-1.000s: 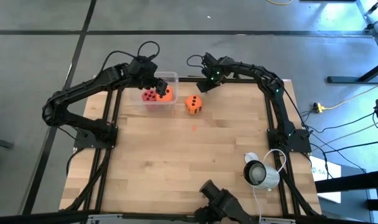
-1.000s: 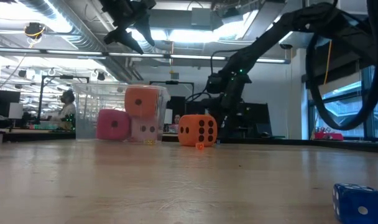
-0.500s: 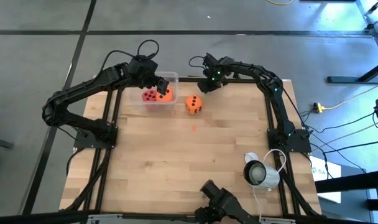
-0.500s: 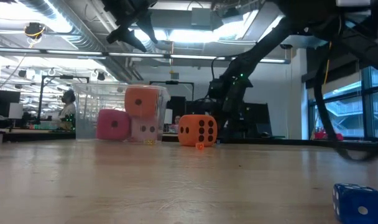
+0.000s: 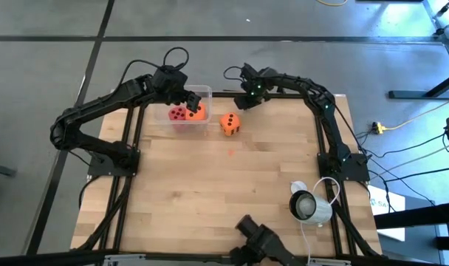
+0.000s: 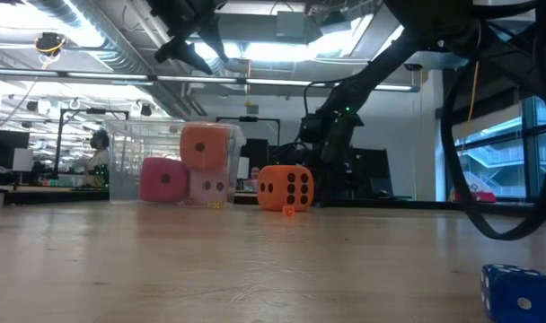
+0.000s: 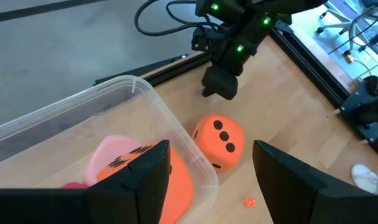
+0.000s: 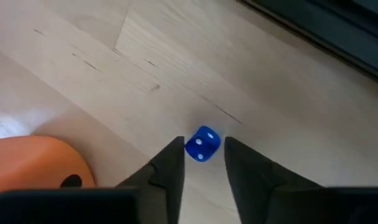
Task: Pick & Place Dice
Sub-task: Put the small top blue die into the transparent bin
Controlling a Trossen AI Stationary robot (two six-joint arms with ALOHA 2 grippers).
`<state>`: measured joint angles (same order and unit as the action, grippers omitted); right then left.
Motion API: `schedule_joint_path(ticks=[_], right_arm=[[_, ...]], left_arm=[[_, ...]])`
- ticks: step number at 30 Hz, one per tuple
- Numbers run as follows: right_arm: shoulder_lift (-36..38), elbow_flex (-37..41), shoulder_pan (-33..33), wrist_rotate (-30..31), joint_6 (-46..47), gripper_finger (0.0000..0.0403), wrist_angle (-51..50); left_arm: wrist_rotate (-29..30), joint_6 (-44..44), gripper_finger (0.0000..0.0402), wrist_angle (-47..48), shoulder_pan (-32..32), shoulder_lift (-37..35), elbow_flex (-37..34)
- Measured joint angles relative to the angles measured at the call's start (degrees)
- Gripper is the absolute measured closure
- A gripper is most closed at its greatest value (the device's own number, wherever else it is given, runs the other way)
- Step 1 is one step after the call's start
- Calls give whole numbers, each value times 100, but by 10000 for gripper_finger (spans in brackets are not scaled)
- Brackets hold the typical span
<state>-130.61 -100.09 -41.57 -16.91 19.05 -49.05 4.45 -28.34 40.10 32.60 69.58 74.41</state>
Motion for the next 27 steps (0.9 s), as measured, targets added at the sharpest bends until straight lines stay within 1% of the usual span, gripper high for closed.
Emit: schedule_joint_path(ticks=[3,6,10,14,19,20,23,27], right_arm=[[-7,-2,54,-58,-16,325,78],[-4,-9,95,-104,2,342,63],[-4,-9,82,-128,111,339,65],[-4,-9,86,-52,114,337,42],[10,-16,82,-91,96,367,-94],[16,-14,89,24,87,375,-159],[-13,-2,74,70,22,395,-255],[-13,-2,82,105,-116,399,-419]], left_arm=[[-2,-2,181,-50,-2,0,0],[-18,-86,181,-145,-2,0,0],[-167,-113,181,-276,-5,-1,0],[-181,-150,181,-269,-7,-2,0],[-259,-149,181,-268,-7,-2,0],[-265,-147,181,-264,-7,-2,0],[-274,-108,181,-257,-7,-2,0],[-299,-104,181,-130,-7,-2,0]])
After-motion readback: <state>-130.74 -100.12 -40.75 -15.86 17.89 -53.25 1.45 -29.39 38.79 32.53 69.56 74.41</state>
